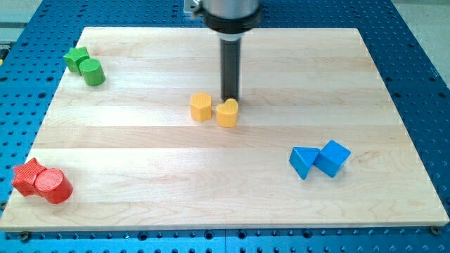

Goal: Place both the blue blocks at the center left side of the board

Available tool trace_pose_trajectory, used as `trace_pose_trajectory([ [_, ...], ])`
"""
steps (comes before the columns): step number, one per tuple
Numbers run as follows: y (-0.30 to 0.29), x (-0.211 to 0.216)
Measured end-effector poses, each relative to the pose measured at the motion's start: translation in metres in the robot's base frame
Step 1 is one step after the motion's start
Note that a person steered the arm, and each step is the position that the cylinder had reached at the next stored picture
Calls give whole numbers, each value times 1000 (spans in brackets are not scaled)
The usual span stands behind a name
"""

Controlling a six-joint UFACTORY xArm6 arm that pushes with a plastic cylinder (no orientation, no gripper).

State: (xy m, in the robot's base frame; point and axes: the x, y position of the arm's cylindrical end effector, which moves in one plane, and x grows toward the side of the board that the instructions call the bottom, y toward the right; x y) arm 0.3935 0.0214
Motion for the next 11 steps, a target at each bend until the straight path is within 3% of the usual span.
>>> trace_pose_trajectory([
  [1, -26, -39],
  [2, 68, -33],
  [3, 211, 14],
  [4, 269, 94],
  [5, 234, 148],
  [10, -123, 126],
  [11, -134, 125],
])
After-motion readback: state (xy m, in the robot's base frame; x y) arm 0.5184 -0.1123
